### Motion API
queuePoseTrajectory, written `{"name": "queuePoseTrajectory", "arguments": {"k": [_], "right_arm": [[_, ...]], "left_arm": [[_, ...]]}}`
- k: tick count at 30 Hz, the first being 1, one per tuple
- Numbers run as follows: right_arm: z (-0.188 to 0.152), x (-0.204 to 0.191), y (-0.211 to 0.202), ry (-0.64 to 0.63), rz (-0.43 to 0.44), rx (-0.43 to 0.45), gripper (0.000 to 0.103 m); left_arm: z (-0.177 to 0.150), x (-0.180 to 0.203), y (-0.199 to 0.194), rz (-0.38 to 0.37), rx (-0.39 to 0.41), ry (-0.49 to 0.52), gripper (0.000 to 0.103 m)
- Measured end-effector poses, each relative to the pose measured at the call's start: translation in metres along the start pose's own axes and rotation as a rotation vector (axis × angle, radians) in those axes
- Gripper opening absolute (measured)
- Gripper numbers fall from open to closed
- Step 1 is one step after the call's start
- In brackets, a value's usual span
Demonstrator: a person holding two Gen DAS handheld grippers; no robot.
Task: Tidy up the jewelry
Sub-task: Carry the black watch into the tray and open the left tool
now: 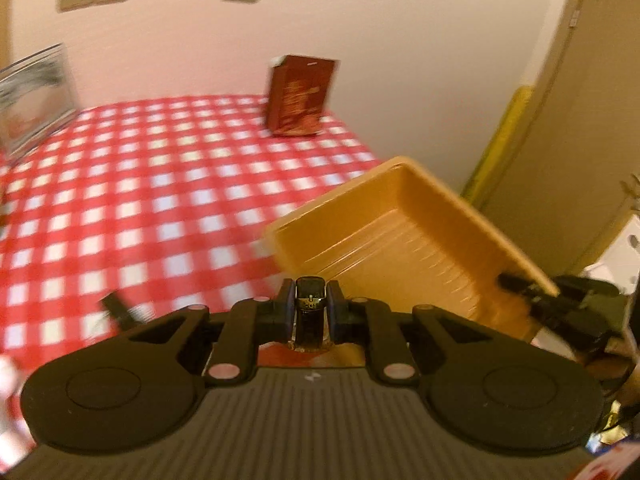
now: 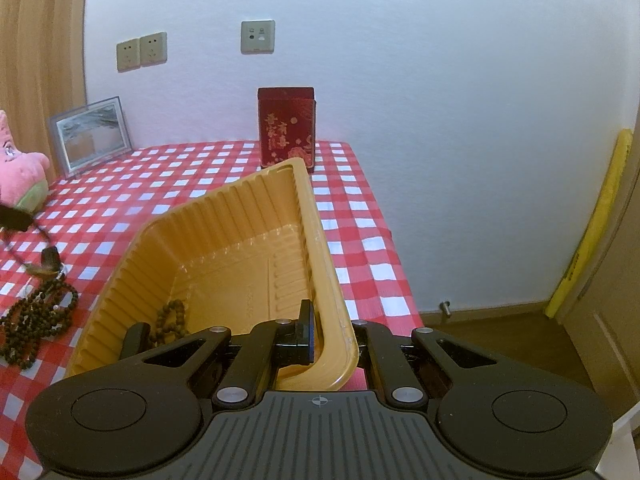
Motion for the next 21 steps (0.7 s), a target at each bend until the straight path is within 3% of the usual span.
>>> {"name": "queuePoseTrajectory", "arguments": {"k": [4,11,21], "right_arm": [[0.000,0.000,-0.002,0.002,0.000,0.000,0.006],[0.000,0.001,-0.001,0.005,0.000,-0.001,0.006],[0.001,0.001,0.001,0.008,-0.001,-0.007,0.006]], "left_arm": [[0.004,0.022,0.028,-0.042,-0.005,-0.003,0.014],[-0.013,0.028,0.073,-0.034,-0.074,-0.019,0.014],[-0.018,0.010,0.076,-0.016,-0.077,-0.109,0.026]]}}
Point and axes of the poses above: each gripper's, at about its wrist camera, not at the fingertips, and y roughly the way its jaws point, x to its right, z to its top, the point moved 10 cm from there along y, roughly the way its jaws point, and after that the axes turned 3 degrees about x, right-handed, at the moved point
